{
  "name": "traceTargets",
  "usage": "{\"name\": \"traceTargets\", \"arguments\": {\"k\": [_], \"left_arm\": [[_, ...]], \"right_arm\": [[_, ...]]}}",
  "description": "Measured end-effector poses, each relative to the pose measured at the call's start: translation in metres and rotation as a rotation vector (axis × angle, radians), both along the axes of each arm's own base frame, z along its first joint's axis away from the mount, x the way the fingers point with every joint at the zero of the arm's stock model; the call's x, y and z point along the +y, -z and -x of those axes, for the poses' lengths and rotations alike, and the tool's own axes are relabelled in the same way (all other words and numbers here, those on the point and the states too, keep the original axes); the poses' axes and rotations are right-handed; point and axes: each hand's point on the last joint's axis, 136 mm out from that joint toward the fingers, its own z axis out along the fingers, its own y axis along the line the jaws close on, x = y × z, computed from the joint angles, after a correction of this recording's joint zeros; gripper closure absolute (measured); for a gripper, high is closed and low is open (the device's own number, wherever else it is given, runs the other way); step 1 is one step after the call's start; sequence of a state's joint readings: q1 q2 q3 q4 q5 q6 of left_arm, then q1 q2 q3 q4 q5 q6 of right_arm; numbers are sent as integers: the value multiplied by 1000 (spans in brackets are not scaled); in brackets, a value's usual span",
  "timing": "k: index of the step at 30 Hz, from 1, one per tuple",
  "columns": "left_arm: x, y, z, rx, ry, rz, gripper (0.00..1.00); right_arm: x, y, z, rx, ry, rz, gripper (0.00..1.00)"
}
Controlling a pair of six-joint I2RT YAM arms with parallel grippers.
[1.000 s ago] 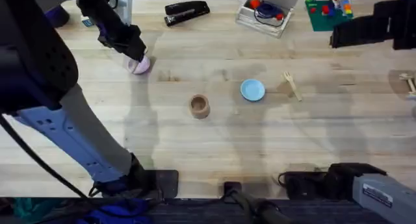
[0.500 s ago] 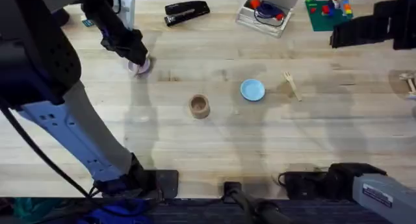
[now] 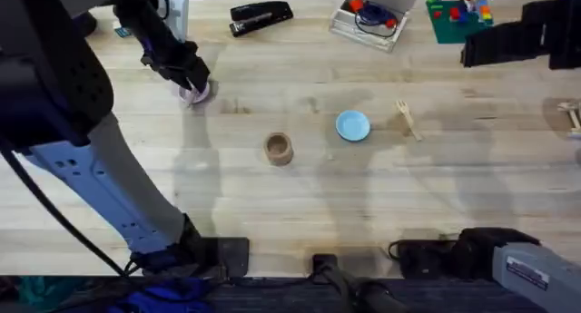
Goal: Pick up a utensil and set it on the pink plate, then put the other utensil in the container.
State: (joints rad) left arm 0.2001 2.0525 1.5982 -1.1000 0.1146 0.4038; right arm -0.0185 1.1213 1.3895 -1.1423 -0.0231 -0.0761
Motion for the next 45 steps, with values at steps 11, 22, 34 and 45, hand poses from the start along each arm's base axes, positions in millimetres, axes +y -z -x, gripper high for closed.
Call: {"name": "traceTargets", "arguments": {"k": [11, 22, 34, 45], "left_arm": [[0, 0, 0, -1, 0, 0, 518], [0, -11, -2, -1, -1, 1, 379], [-9, -84, 15, -101, 19, 12, 13], [-29, -111, 49, -136, 42, 79, 4]], "right_arm": [[0, 0, 0, 0, 0, 0, 6], [0, 0, 0, 0, 0, 0, 7], [0, 0, 0, 0, 0, 0, 6], [0, 0, 0, 0, 0, 0, 6]]}}
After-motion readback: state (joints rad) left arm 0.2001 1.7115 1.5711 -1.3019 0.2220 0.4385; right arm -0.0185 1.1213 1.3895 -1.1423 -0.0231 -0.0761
